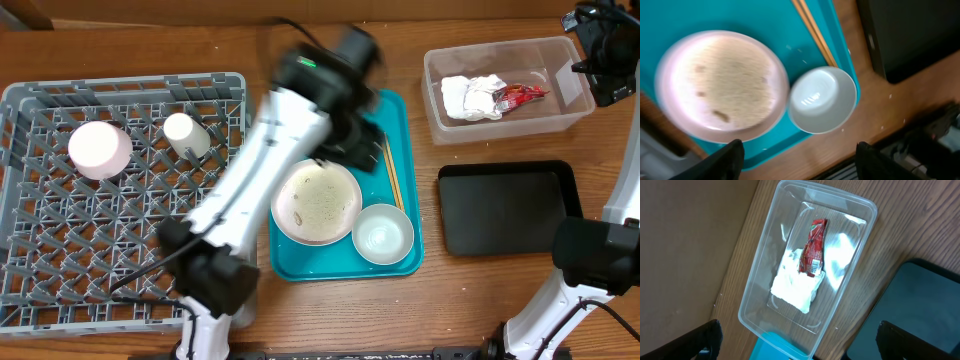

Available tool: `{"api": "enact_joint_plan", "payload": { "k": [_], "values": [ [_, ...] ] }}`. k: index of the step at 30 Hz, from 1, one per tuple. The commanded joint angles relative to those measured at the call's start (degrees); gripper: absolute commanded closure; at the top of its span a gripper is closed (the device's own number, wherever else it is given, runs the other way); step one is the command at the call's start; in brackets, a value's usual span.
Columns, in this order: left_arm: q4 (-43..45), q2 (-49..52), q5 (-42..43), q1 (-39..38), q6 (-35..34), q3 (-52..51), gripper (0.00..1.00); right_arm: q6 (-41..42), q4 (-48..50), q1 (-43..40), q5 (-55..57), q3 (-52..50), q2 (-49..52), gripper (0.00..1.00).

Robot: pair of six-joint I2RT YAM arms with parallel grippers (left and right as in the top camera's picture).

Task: Sort waste into correct bins and load items into the dishwasher
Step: 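Move the left gripper to the pale blue bowl and grasp it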

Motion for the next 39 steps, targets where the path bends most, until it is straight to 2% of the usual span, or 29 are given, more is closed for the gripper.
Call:
{"api": "enact_joint_plan", "payload": {
  "k": [1,5,13,17,20,23,28,39],
  "values": [
    [1.0,5.1,-0.1,-7.5,1.1,-2.5,0.32,-0.1,0.1,-0.1,0.5,0.2,0.0,0.0],
    [1.2,10.1,-0.1,-12.9,1.1,-2.6,0.41,-0.1,0.1,-0.1,0.6,0.2,0.0,0.0],
    [3.0,15.5,-0.7,-18.5,-0.3,-2.6,0.41,-0.1,0.1,-0.1,0.5,0.2,0.0,0.0],
    [3.5,16.5,-1.3,-20.2,-2.9,-2.7,0.41,-0.1,0.1,-0.1,0.6,0.2,0.0,0.0],
    [4.1,16.6,-3.2,-21.4,-6.7,-2.9,0.49,-0.1,0.1,-0.1,0.5,0.2,0.0,0.0],
    [4.4,16.6,-8.5,-22.7,-12.8,-3.1,0.54,-0.1,0.1,-0.1,0.5,0.2,0.0,0.0],
    [5.4,16.6,-15.0,-24.1,-19.1,-5.1,0.53,-0.1,0.1,-0.1,0.6,0.2,0.0,0.0],
    [10.5,16.6,-10.6,-24.4,-18.4,-13.8,0.53,-0.1,0.1,-0.1,0.6,0.2,0.0,0.0]
  ]
}}
